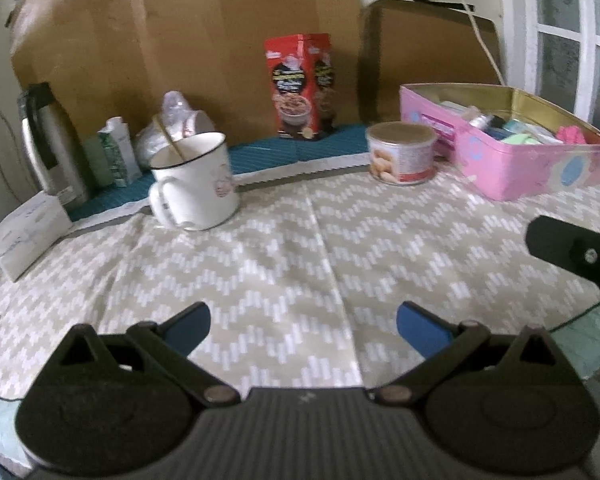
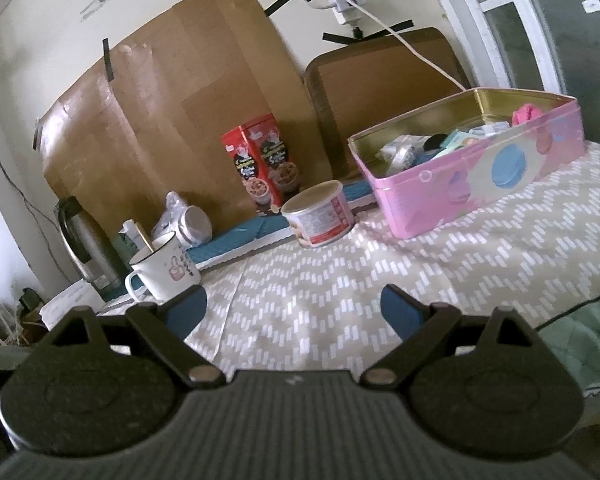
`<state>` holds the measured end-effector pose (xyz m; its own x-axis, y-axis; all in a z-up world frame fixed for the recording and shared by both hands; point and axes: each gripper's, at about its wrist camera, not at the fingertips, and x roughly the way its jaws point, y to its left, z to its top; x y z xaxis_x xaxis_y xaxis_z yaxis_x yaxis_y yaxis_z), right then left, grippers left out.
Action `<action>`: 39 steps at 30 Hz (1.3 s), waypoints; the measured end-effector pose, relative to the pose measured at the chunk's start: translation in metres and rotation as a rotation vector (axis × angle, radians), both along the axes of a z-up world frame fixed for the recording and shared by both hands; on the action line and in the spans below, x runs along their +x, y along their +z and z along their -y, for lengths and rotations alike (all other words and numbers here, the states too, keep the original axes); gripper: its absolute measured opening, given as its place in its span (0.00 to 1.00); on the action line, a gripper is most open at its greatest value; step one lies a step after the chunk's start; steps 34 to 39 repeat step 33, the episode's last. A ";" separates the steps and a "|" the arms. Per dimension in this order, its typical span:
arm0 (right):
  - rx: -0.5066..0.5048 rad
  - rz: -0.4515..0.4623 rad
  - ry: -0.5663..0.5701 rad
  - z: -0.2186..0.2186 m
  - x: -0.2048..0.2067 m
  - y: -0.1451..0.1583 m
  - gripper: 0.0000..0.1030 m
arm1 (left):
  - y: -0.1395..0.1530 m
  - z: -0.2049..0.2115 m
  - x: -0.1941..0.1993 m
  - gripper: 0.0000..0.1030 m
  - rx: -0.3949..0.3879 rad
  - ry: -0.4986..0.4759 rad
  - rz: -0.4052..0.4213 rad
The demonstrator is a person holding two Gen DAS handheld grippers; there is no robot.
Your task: Organize soft objects
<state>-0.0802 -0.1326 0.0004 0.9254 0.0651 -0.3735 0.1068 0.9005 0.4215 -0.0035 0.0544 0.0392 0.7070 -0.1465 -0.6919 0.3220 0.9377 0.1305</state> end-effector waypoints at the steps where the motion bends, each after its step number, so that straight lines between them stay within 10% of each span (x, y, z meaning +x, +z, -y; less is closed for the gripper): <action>1: 0.002 0.001 -0.002 0.002 -0.001 0.000 0.93 | 0.000 0.003 -0.001 1.00 -0.001 -0.011 -0.006; 39: -0.016 0.033 -0.056 0.024 -0.005 0.002 0.93 | 0.008 0.048 -0.008 1.00 -0.037 -0.167 -0.017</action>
